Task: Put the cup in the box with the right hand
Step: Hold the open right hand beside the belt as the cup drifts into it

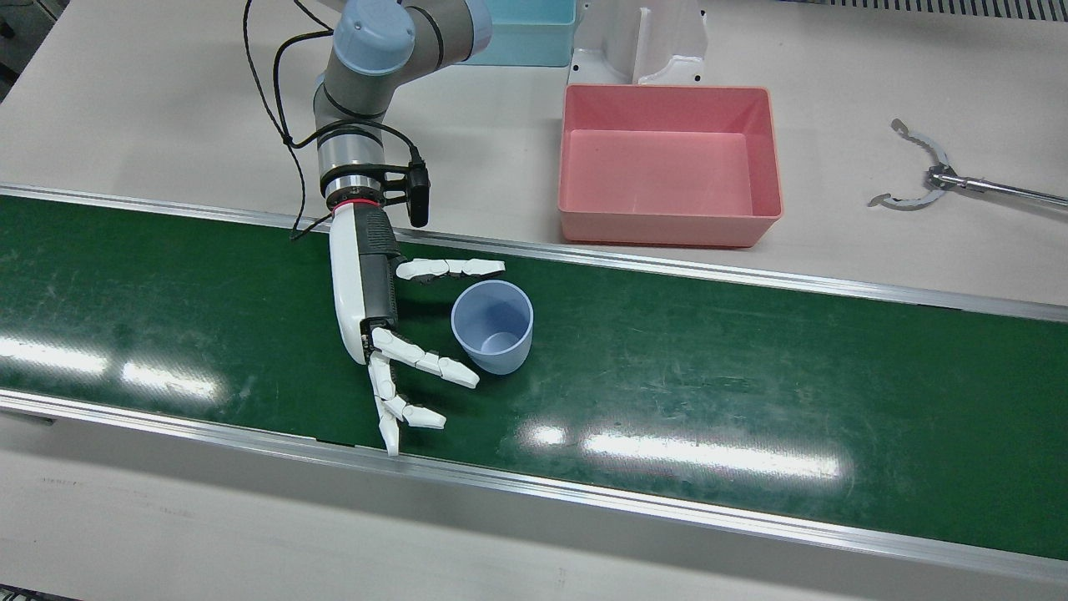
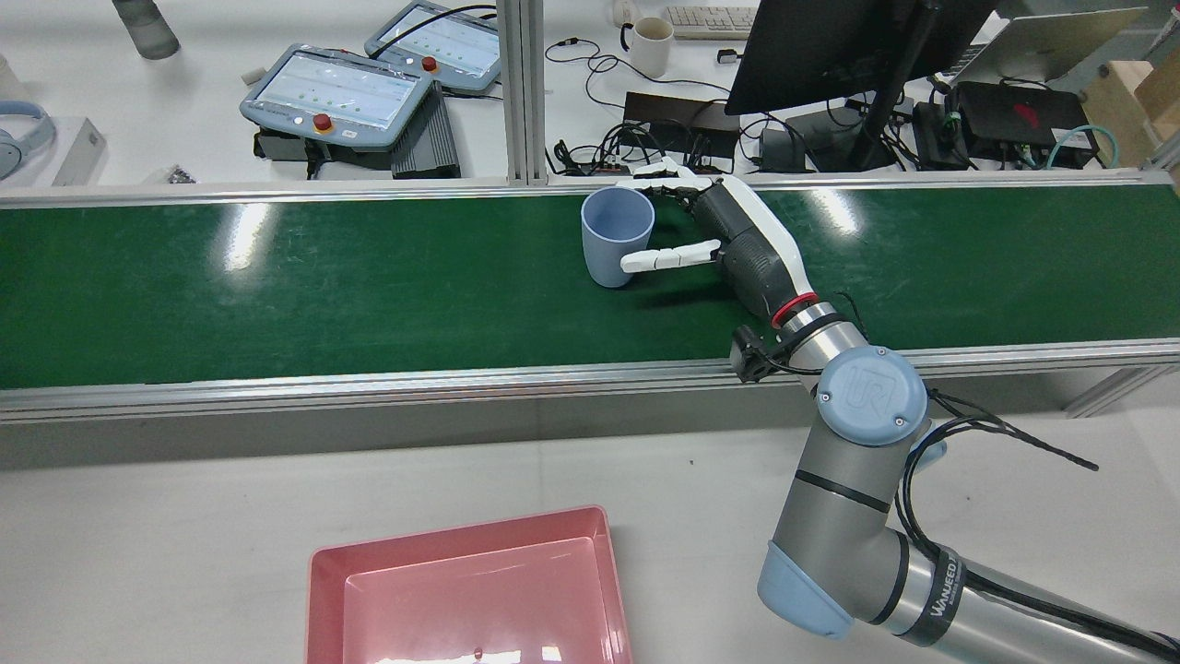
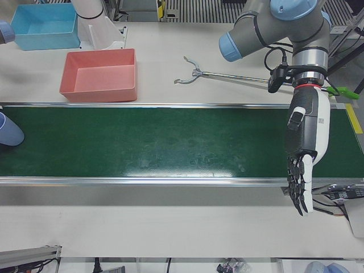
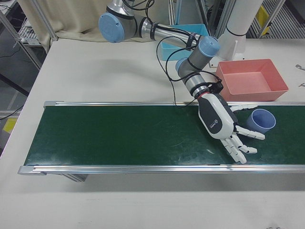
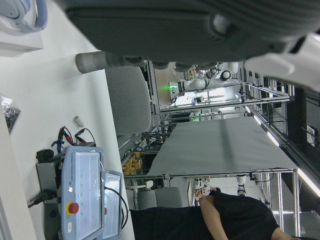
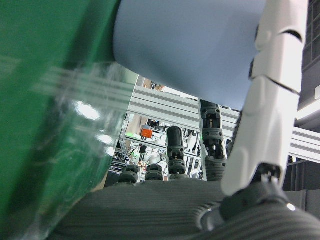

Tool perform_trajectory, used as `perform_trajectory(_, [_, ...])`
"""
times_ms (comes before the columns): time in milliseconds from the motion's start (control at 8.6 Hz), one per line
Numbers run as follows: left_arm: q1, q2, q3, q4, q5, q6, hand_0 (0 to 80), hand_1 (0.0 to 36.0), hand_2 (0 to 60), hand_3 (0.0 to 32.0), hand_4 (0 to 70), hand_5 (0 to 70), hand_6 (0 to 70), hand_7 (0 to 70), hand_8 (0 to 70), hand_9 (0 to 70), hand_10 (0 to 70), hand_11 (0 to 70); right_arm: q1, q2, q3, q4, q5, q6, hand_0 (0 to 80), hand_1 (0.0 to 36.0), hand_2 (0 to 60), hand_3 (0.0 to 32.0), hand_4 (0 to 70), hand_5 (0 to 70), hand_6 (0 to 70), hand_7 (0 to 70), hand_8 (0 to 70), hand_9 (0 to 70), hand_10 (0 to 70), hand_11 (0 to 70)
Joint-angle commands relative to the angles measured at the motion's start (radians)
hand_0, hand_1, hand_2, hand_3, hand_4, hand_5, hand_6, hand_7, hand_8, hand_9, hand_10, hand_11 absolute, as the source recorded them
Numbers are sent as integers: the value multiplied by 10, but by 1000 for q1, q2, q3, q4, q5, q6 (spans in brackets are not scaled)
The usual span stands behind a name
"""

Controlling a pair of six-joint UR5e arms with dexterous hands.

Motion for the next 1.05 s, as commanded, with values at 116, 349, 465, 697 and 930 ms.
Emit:
perform_trajectory(116, [0, 0, 0, 0, 0, 0, 0, 0, 0, 0, 0, 0, 0, 0, 0, 0, 0, 0, 0, 3, 0, 0, 1, 0, 557, 188, 59, 0, 279, 58, 82, 347, 16, 75, 36, 71])
perform_trajectory(349, [0, 0, 0, 0, 0, 0, 0, 0, 0, 0, 0, 0, 0, 0, 0, 0, 0, 0, 0, 1, -2, -2, 1, 0, 557, 189, 61, 0, 282, 57, 84, 357, 16, 77, 36, 71])
perform_trajectory(465, [0, 0, 0, 0, 0, 0, 0, 0, 0, 0, 0, 0, 0, 0, 0, 0, 0, 0, 0, 1, -2, -2, 1, 0, 555, 190, 66, 0, 280, 58, 83, 351, 16, 76, 37, 72])
perform_trajectory(697, [0, 0, 0, 0, 0, 0, 0, 0, 0, 0, 0, 0, 0, 0, 0, 0, 0, 0, 0, 1, -2, 0, 1, 0, 555, 191, 67, 0, 281, 58, 84, 354, 17, 78, 37, 73])
perform_trajectory(930, [0, 0, 0, 0, 0, 0, 0, 0, 0, 0, 0, 0, 0, 0, 0, 0, 0, 0, 0, 3, -2, 0, 1, 0, 556, 191, 71, 0, 279, 58, 84, 352, 16, 77, 37, 73])
